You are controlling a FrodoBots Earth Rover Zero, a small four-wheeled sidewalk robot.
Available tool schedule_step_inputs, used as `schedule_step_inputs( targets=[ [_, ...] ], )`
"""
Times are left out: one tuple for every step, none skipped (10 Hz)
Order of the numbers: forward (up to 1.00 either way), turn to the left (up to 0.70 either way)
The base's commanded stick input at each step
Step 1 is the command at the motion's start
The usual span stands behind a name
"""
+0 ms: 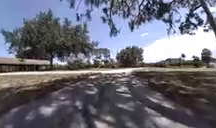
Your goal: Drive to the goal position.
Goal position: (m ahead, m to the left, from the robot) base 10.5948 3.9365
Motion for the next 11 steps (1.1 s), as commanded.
schedule_step_inputs(
  targets=[
    [1.00, 0.00],
    [1.00, 0.00],
    [1.00, 0.00],
    [1.00, -0.01],
    [1.00, -0.24],
    [1.00, -0.40],
    [1.00, -0.40],
    [1.00, -0.40],
    [1.00, -0.26],
    [1.00, -0.06],
    [1.00, 0.00]
  ],
)
